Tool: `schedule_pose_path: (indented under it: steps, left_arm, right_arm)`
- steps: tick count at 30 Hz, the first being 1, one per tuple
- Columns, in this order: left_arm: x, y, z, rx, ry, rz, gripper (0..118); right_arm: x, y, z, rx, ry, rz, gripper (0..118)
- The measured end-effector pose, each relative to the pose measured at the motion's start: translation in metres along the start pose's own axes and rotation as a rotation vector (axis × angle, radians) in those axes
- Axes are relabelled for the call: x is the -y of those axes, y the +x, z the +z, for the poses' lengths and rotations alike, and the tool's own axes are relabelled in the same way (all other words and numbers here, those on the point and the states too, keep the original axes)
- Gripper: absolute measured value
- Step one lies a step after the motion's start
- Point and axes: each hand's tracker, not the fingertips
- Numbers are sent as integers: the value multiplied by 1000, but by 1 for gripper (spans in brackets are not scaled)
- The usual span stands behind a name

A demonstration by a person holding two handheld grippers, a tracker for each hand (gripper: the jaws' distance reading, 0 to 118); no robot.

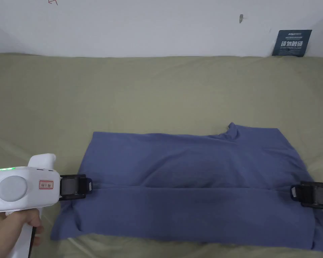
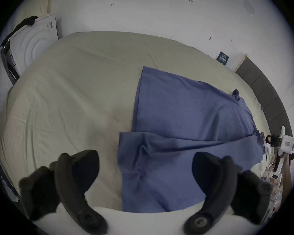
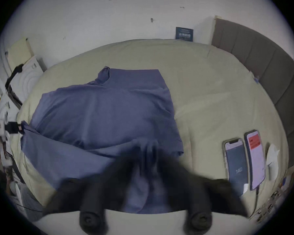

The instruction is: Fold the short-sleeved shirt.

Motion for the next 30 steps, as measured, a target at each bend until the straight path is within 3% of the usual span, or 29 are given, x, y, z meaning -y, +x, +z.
schedule_pose_path:
  steps: [2,3,4,6,7,16,18,19,21,22,28,30]
  left_arm:
    - [7,0,16,-2,21,6,107]
    - [12,0,24,-7,36,16,100]
    - [16,0,33,-11,71,29,86]
    - [27,0,54,-14,121,38,13]
    - [35,1,63,-18,142,37,0]
    - [82,-10,72,5,95,58,1]
    - [86,-13,66,10,63,79,8]
    - [88,-14,64,3,67,103,14]
    - [89,-18,57,12,47,104,85]
    - [88,-18,52,10,27,108,104]
    - [84,-16,27,-13,-12,94,104]
    - [82,-15,15,-29,-24,85,99]
  right_arm:
    - [-1,5,23,-35,-64,0,116]
    - [0,6,34,-30,-53,-8,113]
    - [2,8,48,-34,-25,-12,101]
    - [35,-3,45,-28,6,-5,26]
    - [42,-5,54,-19,33,-1,7]
    - [93,-13,87,-17,57,11,6]
    - [99,-12,86,-21,47,-11,6]
    - [102,-11,85,-25,38,-20,6]
    - [107,-10,84,-26,32,-23,6]
    - [108,-10,83,-24,26,-19,6]
    - [112,-3,73,-21,4,-23,6]
    - [114,-9,72,-15,-5,-14,6]
